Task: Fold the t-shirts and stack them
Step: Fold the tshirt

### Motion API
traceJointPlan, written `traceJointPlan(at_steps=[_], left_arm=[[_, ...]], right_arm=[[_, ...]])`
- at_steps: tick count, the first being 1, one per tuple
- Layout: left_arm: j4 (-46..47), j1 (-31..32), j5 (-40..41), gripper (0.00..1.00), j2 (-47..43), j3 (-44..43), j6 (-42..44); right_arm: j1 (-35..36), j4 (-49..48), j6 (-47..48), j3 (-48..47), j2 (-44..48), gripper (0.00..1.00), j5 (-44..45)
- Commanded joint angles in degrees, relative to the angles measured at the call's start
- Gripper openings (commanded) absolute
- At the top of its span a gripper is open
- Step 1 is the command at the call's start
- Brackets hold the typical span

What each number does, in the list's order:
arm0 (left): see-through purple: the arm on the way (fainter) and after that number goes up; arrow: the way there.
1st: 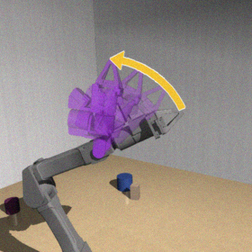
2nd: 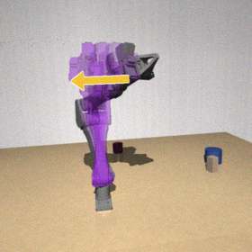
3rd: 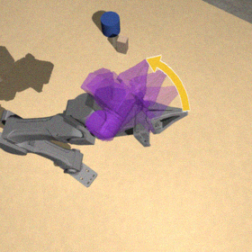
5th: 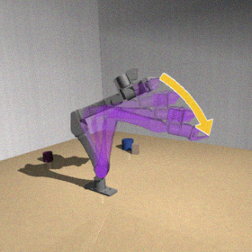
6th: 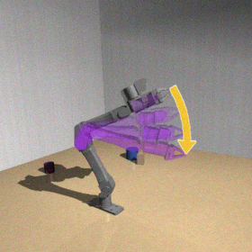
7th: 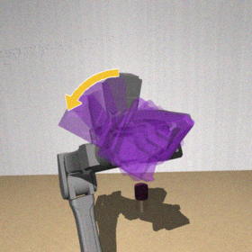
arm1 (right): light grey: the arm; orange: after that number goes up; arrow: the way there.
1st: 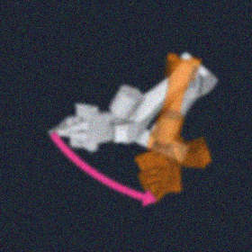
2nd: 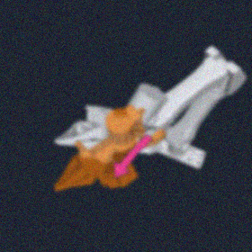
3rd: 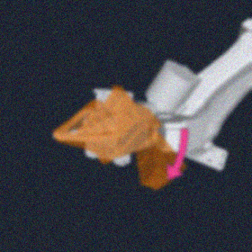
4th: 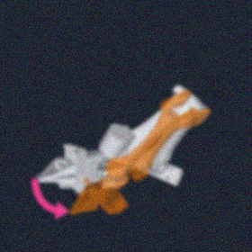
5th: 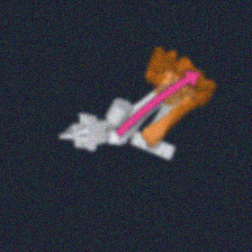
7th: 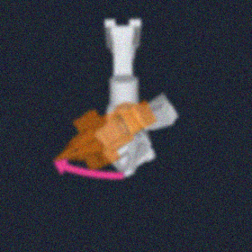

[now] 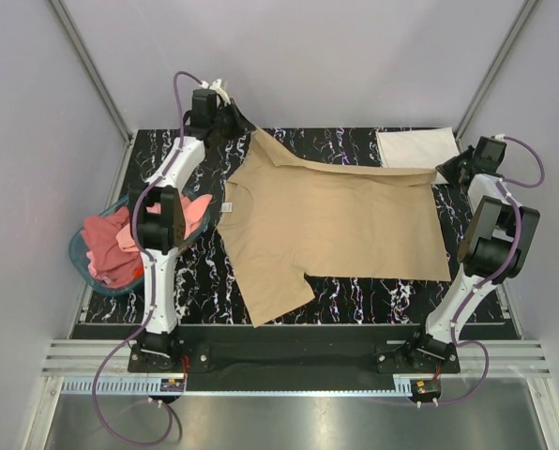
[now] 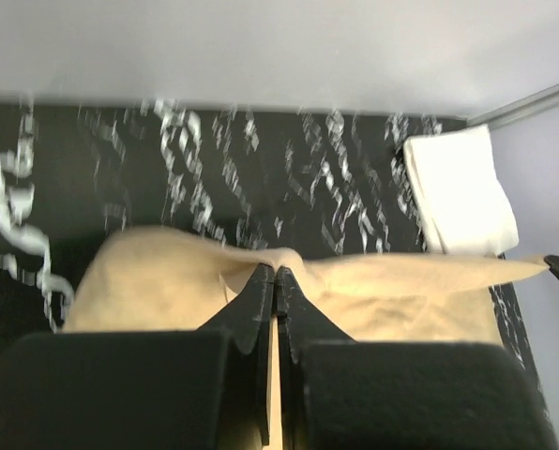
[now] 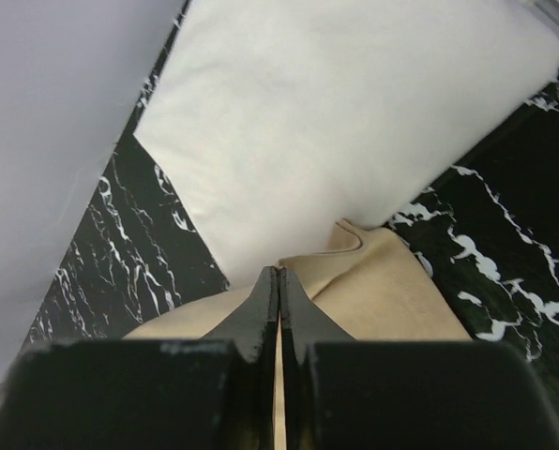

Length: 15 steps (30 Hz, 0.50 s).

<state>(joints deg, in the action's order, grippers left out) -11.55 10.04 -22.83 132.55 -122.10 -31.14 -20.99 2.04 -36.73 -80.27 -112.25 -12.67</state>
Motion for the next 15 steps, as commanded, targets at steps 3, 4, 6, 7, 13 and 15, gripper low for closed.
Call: traceJointPlan(at_steps=[3, 4, 6, 7, 13, 15], left_arm=[[-5.5, -2.7, -3.1, 0.0, -8.9, 8.6, -2.4], [-6.5, -2.9, -3.0, 0.0, -10.4, 9.5, -2.3], [-9.4, -3.3, -3.8, 0.0, -11.9, 11.6, -2.0], [-10.1, -3.4, -3.9, 0.0, -13.8, 12.3, -2.2], [-15.5, -4.0, -6.1, 0.0, -19.3, 17.2, -3.5], [-17.2, -4.0, -7.8, 0.0, -19.9, 19.0, -3.5]], right_arm=[[-1.9, 3.8, 1.3, 0.5, 3.6, 0.0, 1.5], [-1.9, 3.9, 1.1, 0.8, 4.0, 0.0, 1.2], [-1.9, 4.8, 1.0, 1.6, 4.7, 0.0, 0.5], [-1.9, 5.5, 0.7, 1.8, 4.8, 0.0, 0.3], [-1.9, 7.1, 1.1, 3.9, 6.3, 0.0, 0.8], [-1.9, 8.3, 1.0, 4.6, 6.7, 0.0, 2.1]])
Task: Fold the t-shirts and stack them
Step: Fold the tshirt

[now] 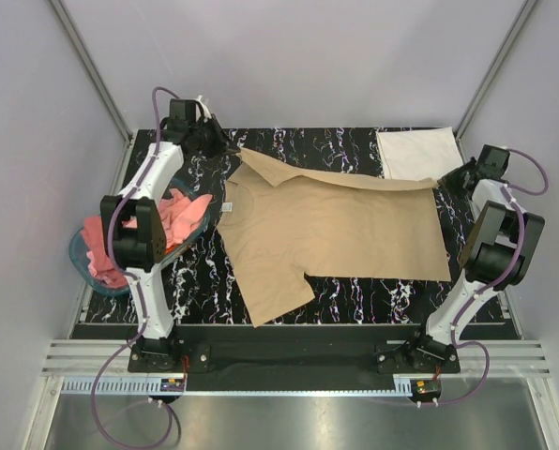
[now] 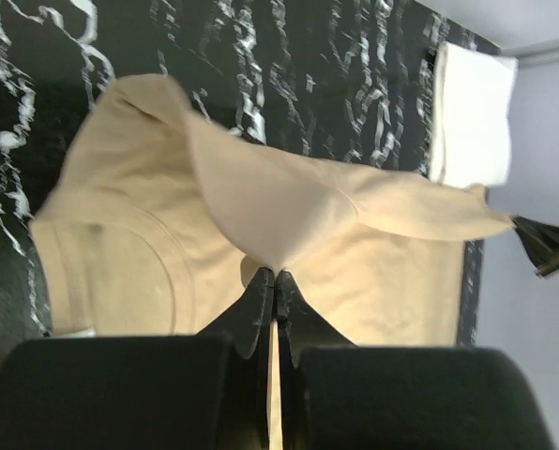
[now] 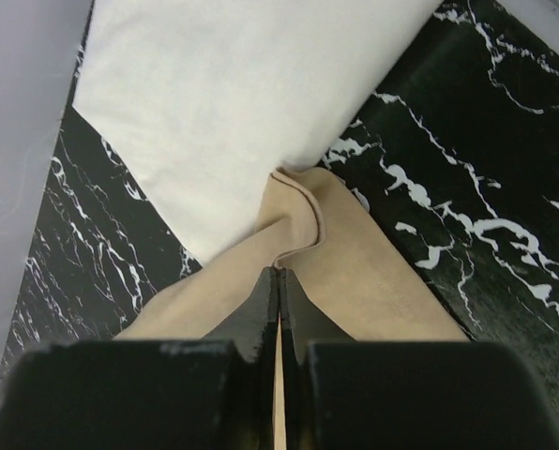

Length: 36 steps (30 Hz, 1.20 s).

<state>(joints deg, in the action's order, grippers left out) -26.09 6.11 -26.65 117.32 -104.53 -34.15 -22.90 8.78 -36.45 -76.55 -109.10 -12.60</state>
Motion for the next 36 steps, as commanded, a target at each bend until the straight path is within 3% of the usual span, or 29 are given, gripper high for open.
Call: traceJointPlan(at_steps=[1, 16, 23, 36], left_arm=[[-3.0, 0.0, -4.6, 0.0, -5.6, 2.2, -0.5], [-5.6, 4.4, 1.2, 0.0, -14.0, 21.9, 1.4], [-8.6, 5.1, 8.6, 0.0, -14.4, 23.1, 1.8], [-10.6, 6.1, 9.0, 0.0, -19.6, 24.4, 1.7]], right_arm=[[0.0, 2.5, 1.0, 1.1, 3.5, 0.0, 2.5], [0.0, 4.9, 3.8, 5.9, 4.7, 0.0, 6.6], [-0.1, 5.5, 4.7, 3.4, 1.7, 0.0, 6.7], [-0.1, 7.5, 4.4, 1.4, 2.1, 0.0, 6.9]])
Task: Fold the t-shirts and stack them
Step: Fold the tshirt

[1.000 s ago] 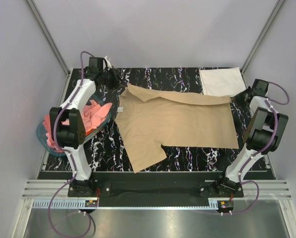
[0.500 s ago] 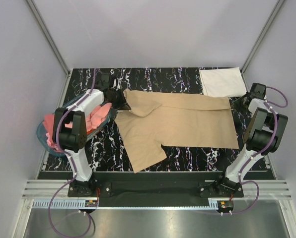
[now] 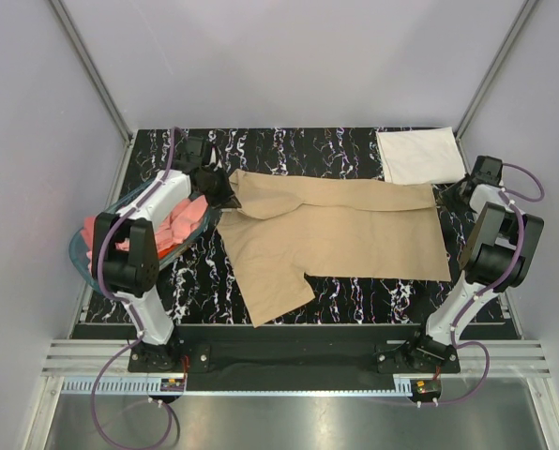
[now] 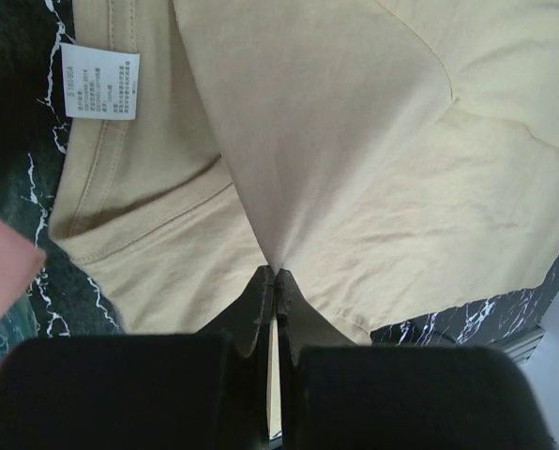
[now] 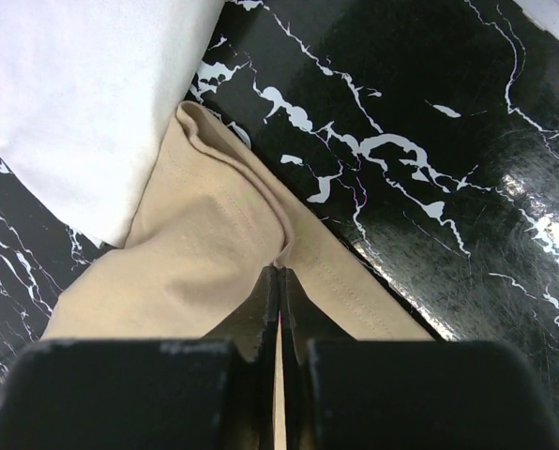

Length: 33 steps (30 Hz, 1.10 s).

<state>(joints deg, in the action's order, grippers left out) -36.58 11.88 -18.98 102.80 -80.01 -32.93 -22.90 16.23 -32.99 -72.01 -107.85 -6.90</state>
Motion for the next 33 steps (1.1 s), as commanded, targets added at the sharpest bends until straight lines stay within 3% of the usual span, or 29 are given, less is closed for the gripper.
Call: traceJointPlan(at_steps=[1, 11, 12, 13, 16, 22, 26, 29, 33], left_arm=[[-0.4, 0.4, 1.8, 0.0, -5.3, -0.1, 0.8], [-1.0, 2.4, 3.7, 0.0, -2.5, 4.1, 1.3], [-1.0, 2.3, 3.6, 0.0, -2.3, 3.7, 1.4], [-1.0, 2.4, 3.4, 0.0, -2.3, 3.5, 1.3], [-1.0, 2.6, 2.0, 0.0, -1.7, 2.2, 1.8], [-0.9, 2.5, -1.2, 0.0, 1.3, -2.9, 1.8], [-0.8, 1.8, -3.7, 0.0, 5.0, -8.7, 0.7], [-0.6, 0.6, -6.6, 0.0, 9.4, -13.8, -0.9], [-0.5, -1.1, -9.8, 0.0, 14.3, -22.4, -2.9]], right_arm=[[-0.1, 0.3, 0.8, -3.2, 0.5, 0.0, 1.0], [-0.1, 1.5, 0.9, -2.2, 0.1, 0.01, 1.4], [0.0, 2.7, 0.9, -2.5, -0.1, 0.04, 1.2], [0.0, 3.8, 0.9, -3.7, -0.3, 0.16, 1.3], [0.1, 9.6, 0.0, -6.0, 0.5, 0.34, 3.2], [5.7, 10.1, -3.0, -2.9, 7.2, 0.48, -1.0], [14.8, 3.2, -4.4, 1.9, 12.6, 0.52, -4.3], [20.9, -7.7, -8.3, 7.4, 14.9, 0.56, -9.3], [30.6, -17.7, -8.8, 10.1, 14.3, 0.61, -7.3]])
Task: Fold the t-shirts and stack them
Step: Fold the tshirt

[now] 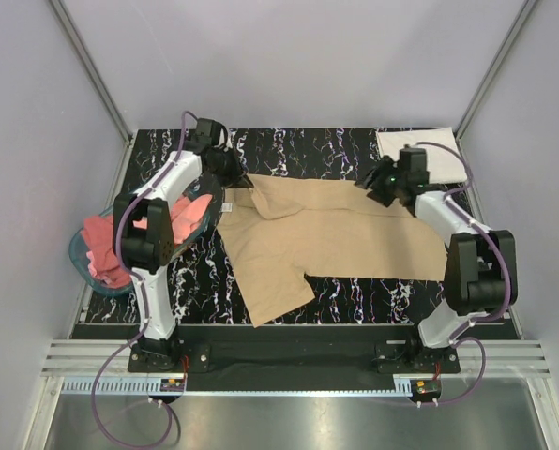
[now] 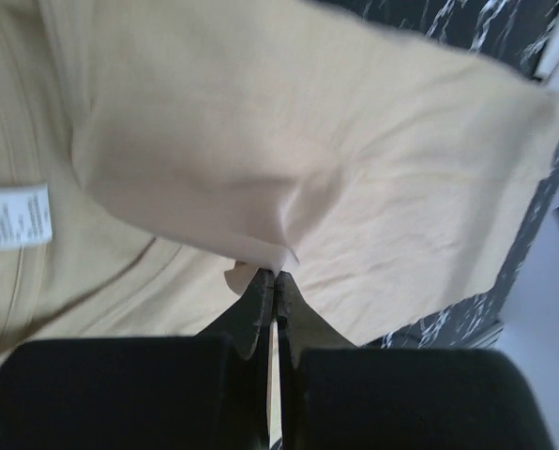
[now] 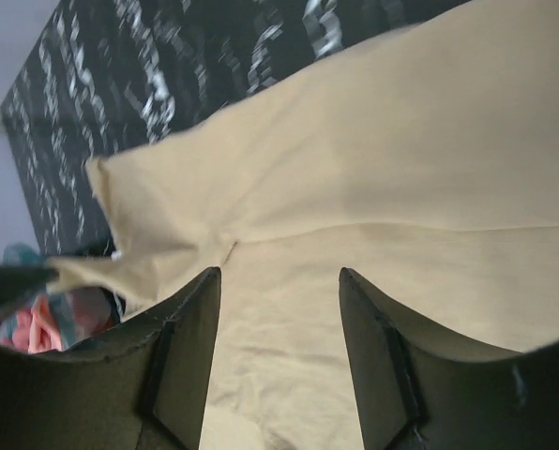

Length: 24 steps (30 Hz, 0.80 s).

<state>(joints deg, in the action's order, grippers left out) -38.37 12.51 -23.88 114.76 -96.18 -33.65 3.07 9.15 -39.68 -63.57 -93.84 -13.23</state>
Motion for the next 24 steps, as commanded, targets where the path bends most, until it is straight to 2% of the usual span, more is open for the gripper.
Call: traceJointPlan(at_steps=[1, 3, 4, 7, 10, 13, 18, 24], left_arm=[[1.5, -2.3, -5.7, 0.0, 3.4, -7.6, -2.4], [1.7, -2.7, -7.1, 0.0, 5.9, -11.0, -2.6], [2.5, -3.2, -7.5, 0.0, 6.4, -11.7, -2.9], [5.7, -3.7, -9.0, 0.0, 8.4, -13.2, -3.8], [9.4, -4.1, -10.5, 0.0, 9.9, -13.4, -5.1], [12.9, -4.3, -12.2, 0.0, 11.4, -13.4, -6.3], [18.2, -4.3, -15.4, 0.0, 13.9, -12.7, -8.4], [20.5, -4.6, -16.5, 0.0, 15.9, -12.6, -10.0]], right_arm=[[6.0, -11.0, -1.9, 0.8, -1.7, 0.6, -0.7], [9.7, -11.4, -1.3, -0.7, -4.2, 0.56, -1.2], [11.2, -11.7, -0.9, -2.0, -5.5, 0.51, -1.3], [15.3, -12.5, 0.3, -4.4, -9.3, 0.46, -1.4], [19.2, -14.2, 0.3, -6.1, -12.8, 0.46, -0.7], [23.7, -14.2, 0.8, -8.7, -15.6, 0.46, 4.3], [27.9, -13.5, -2.0, -12.0, -19.2, 0.4, 11.2], [31.1, -14.7, -7.3, -13.8, -22.9, 0.46, 18.2]])
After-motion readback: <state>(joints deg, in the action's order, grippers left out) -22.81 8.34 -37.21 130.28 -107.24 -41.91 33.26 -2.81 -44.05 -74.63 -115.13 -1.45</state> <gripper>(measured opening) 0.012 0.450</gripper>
